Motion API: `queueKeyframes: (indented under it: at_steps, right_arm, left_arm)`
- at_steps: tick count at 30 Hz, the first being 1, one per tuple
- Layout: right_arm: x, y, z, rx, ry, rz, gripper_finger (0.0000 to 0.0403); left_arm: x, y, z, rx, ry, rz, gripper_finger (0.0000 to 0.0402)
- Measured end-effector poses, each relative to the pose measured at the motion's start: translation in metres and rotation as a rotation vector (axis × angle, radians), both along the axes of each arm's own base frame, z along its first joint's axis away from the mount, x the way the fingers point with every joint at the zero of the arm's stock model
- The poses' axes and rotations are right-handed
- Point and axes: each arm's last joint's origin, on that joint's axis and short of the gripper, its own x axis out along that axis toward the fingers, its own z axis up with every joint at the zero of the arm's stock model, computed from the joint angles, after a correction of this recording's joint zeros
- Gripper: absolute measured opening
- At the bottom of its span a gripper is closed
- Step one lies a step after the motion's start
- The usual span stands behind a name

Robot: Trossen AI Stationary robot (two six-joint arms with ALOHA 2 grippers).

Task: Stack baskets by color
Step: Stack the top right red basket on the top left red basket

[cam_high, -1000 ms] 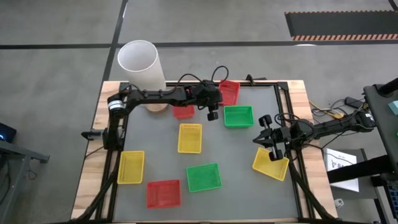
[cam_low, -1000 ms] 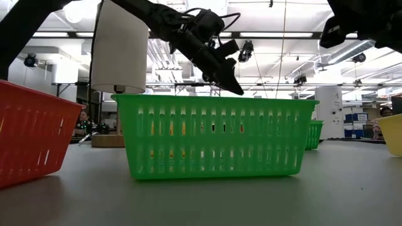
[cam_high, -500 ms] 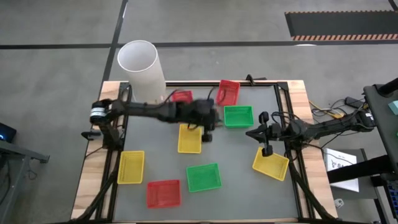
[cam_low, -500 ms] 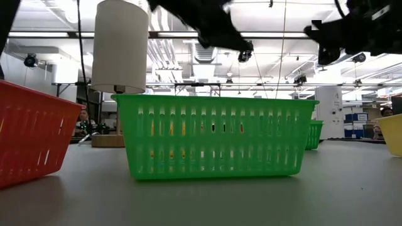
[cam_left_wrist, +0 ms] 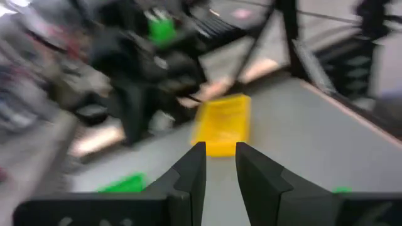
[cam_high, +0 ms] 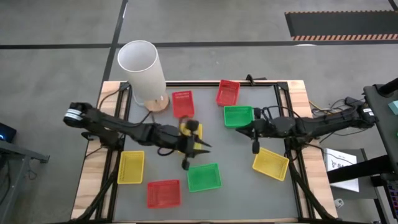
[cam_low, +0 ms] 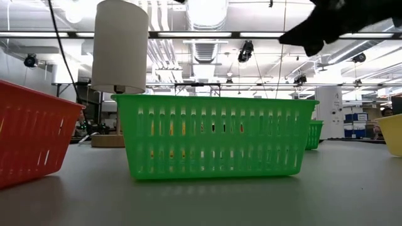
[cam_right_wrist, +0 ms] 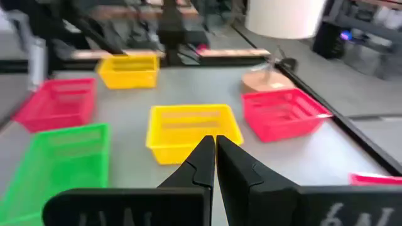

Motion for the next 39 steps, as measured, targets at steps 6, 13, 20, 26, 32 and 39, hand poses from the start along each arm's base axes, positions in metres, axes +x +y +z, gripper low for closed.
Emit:
queueKeyframes:
  at_steps: [6, 13, 20, 26, 32, 39]
  right_arm:
    - [0.021, -0.002, 0.027, -0.002, 0.093, -0.081, 0.0022]
    - [0.042, -0.003, 0.023, -0.084, 0.229, -0.143, 0.0084]
    - [0.054, -0.006, 0.016, -0.084, 0.305, -0.166, 0.0131]
    - [0.053, -0.004, 0.017, 0.119, 0.326, -0.199, 0.0146]
    - [0.060, -0.007, 0.019, 0.190, 0.310, -0.257, 0.0136]
    - [0.093, -0.032, 0.023, 0.197, 0.424, -0.301, 0.0135]
  left_arm:
    - [-0.034, 0.010, 0.016, 0.035, -0.183, 0.048, 0.0070]
    - [-0.067, 0.018, 0.009, 0.083, -0.216, 0.062, 0.0070]
    - [-0.083, 0.021, -0.002, 0.108, -0.291, 0.068, 0.0070]
    - [-0.086, 0.022, 0.006, 0.070, -0.414, 0.076, 0.0070]
    - [-0.090, 0.023, 0.011, 0.142, -0.445, 0.116, 0.0070]
    - [-0.113, 0.033, 0.014, 0.175, -0.456, 0.309, 0.0070]
